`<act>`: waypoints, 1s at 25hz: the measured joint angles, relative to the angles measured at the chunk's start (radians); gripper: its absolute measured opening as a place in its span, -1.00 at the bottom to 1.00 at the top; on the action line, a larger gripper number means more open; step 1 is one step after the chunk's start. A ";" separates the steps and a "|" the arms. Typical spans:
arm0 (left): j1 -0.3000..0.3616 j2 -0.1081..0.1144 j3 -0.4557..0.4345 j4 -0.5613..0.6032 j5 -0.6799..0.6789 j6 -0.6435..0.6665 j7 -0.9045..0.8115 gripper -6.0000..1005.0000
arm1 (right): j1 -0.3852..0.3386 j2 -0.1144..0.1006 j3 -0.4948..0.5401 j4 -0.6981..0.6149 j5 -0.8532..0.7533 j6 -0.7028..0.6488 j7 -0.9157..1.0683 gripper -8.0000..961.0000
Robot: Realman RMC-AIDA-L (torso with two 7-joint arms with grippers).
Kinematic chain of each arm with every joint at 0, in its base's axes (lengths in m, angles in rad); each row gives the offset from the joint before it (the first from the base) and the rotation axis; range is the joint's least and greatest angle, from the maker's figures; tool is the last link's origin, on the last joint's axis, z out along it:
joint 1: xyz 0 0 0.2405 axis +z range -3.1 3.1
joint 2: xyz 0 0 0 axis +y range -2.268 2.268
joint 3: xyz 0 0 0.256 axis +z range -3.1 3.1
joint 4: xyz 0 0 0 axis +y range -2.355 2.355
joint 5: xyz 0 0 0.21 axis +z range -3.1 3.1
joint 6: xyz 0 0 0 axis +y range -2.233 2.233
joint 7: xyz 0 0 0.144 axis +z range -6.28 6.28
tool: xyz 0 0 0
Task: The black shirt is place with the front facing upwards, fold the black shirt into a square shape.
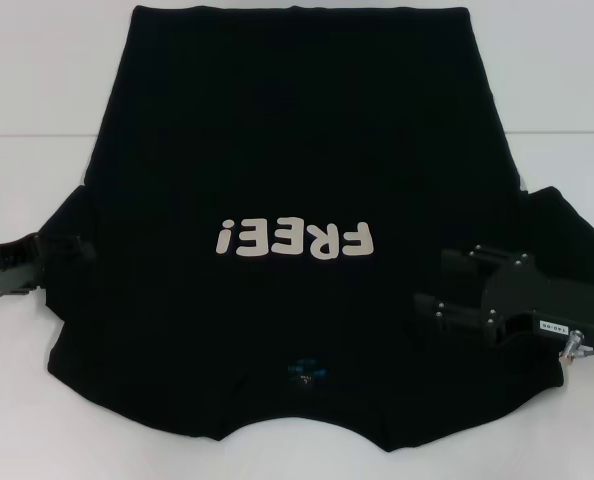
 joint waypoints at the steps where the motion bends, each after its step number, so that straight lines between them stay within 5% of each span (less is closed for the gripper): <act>1: -0.001 0.001 0.004 0.000 0.000 -0.002 0.000 0.72 | 0.000 0.000 0.000 0.000 0.000 -0.001 0.000 0.59; 11: -0.009 0.000 0.006 -0.001 0.046 -0.034 -0.016 0.23 | -0.001 0.000 0.001 -0.006 0.000 -0.007 0.000 0.59; 25: -0.008 -0.005 0.008 0.003 0.049 -0.054 -0.004 -0.85 | -0.002 -0.002 0.004 -0.007 0.000 -0.017 0.000 0.59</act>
